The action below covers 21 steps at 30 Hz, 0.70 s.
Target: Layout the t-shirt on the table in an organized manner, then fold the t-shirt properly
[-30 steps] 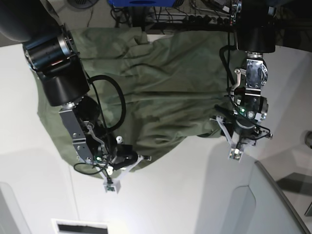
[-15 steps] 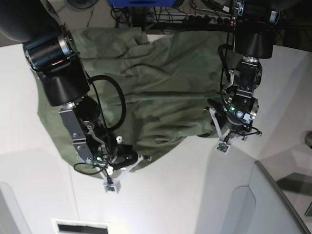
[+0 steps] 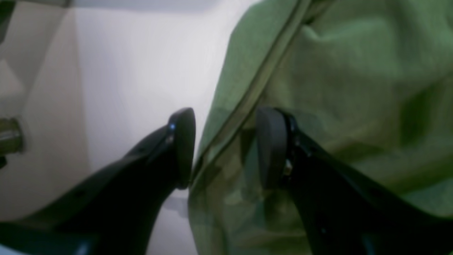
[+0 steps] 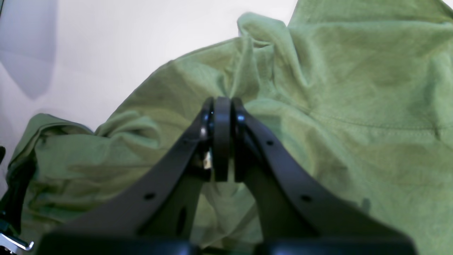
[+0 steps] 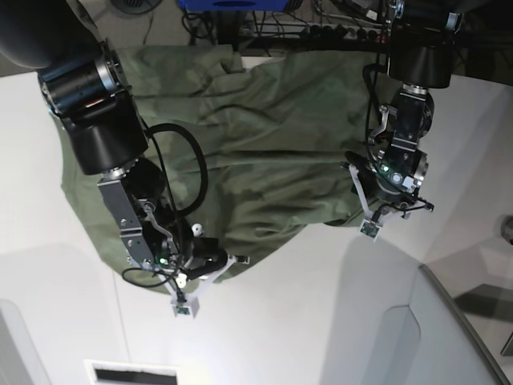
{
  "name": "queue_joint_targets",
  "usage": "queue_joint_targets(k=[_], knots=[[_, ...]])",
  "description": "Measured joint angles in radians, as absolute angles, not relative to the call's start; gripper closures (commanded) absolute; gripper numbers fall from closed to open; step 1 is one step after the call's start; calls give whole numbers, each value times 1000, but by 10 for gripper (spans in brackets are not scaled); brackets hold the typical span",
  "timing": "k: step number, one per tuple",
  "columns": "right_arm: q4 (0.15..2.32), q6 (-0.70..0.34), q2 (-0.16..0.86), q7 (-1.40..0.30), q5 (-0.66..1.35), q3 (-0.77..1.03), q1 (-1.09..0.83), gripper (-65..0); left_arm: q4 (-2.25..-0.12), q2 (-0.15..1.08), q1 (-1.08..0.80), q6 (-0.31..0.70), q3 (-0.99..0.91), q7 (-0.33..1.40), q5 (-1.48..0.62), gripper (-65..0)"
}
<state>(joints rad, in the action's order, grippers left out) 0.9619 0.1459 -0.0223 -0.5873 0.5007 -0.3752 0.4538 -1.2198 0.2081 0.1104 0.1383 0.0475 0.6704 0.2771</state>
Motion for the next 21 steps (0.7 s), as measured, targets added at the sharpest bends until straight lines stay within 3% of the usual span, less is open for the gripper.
queue_joint_targets(k=[13, 21], knots=[[962, 146, -22, -588, 500, -375, 454, 0, -1212, 209, 120, 138, 47, 670, 276, -267], [962, 147, -22, -588, 501, -375, 453, 0, -1071, 214, 189, 134, 47, 628, 278, -267]])
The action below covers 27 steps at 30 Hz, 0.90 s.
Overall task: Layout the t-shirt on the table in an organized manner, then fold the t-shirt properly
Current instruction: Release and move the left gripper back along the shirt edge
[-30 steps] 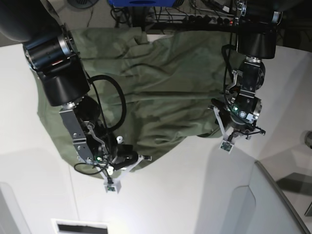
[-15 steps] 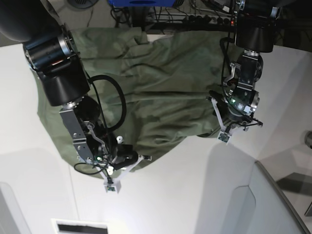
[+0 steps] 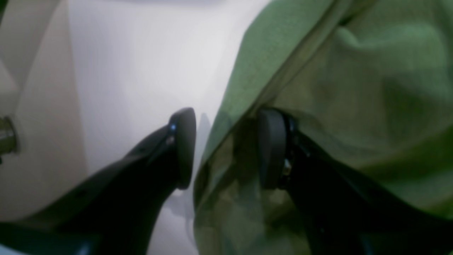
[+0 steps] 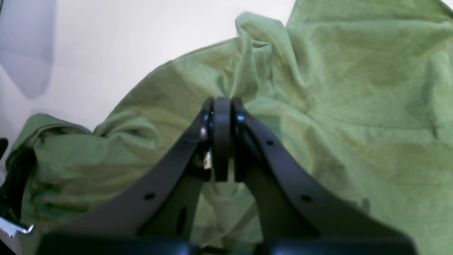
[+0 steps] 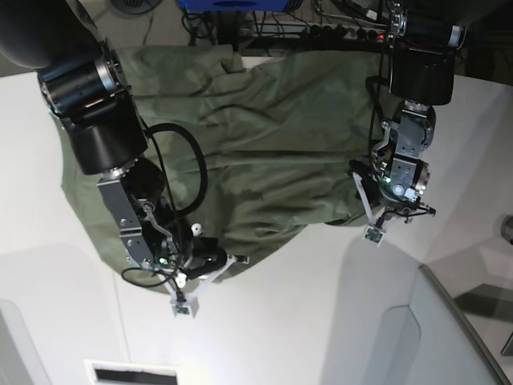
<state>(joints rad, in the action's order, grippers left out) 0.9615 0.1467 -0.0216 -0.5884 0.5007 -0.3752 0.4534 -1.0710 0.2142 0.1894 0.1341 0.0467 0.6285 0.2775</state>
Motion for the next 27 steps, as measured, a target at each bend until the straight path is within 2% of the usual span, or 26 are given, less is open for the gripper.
queue_joint_targets(k=[7, 8, 11, 12, 18, 23, 27], knots=[[962, 147, -21, -588, 501, -375, 453, 0, -1071, 213, 185, 134, 47, 606, 280, -253], [962, 147, -21, -588, 501, -375, 453, 0, -1071, 213, 186, 134, 47, 606, 280, -221], [961, 147, -22, -588, 500, -375, 453, 0, -1069, 211, 184, 136, 47, 611, 278, -18], [961, 147, -22, -588, 501, -375, 453, 0, -1069, 210, 184, 138, 47, 611, 273, 0], [961, 147, -22, -588, 501, -375, 453, 0, -1076, 210, 182, 138, 42, 616, 276, 0], [960, 147, -22, -588, 500, -375, 453, 0, -1214, 221, 166, 139, 39, 625, 272, 0], [960, 148, -19, -589, 500, -375, 453, 0, -1319, 256, 131, 138, 36, 701, 273, 0]])
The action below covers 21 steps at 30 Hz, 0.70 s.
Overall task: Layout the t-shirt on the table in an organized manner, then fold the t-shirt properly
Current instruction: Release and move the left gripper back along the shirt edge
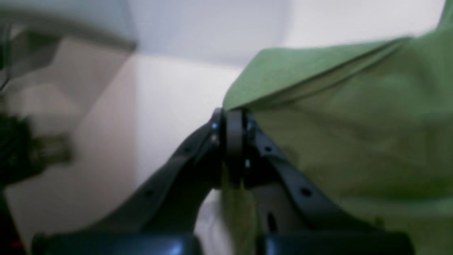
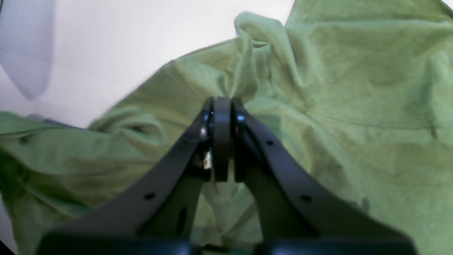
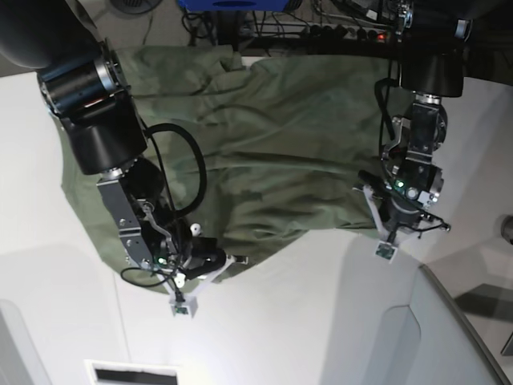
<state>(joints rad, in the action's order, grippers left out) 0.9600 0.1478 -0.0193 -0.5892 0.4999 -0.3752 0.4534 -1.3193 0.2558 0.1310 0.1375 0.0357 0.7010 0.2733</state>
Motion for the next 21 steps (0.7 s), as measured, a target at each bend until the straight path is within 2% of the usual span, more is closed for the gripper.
queue_joint_targets(k=[6, 13, 21], knots=[[960, 149, -20, -587, 500, -375, 453, 0, -1414, 289, 23, 142, 33, 703, 263, 0], [960, 149, -21, -592, 508, -376, 436, 0, -1555, 285, -147, 133, -183, 701, 269, 0], [1078, 149, -19, -596, 504, -377, 344, 0, -1590, 246, -275, 136, -189, 701, 262, 0]])
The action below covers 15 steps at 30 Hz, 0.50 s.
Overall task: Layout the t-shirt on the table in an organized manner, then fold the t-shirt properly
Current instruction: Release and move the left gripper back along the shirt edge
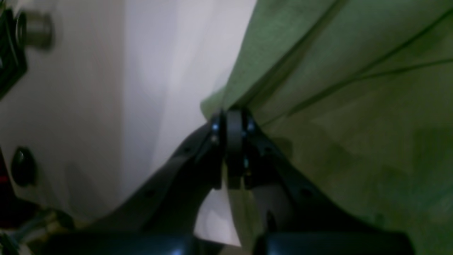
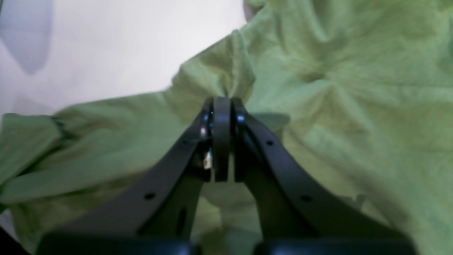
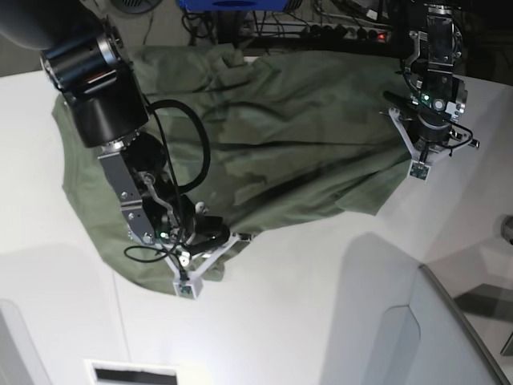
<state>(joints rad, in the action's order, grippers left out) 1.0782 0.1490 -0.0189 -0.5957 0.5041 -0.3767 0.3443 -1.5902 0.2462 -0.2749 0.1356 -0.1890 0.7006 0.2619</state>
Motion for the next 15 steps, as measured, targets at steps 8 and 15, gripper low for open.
queue_joint_targets(k=[8, 15], knots=[[1104, 149, -19, -590, 505, -375, 292, 0, -1586, 238, -283, 138, -187, 700, 262, 0], [1103, 149, -19, -588, 505, -375, 295, 0, -1561, 240, -266, 138, -187, 700, 265, -72]])
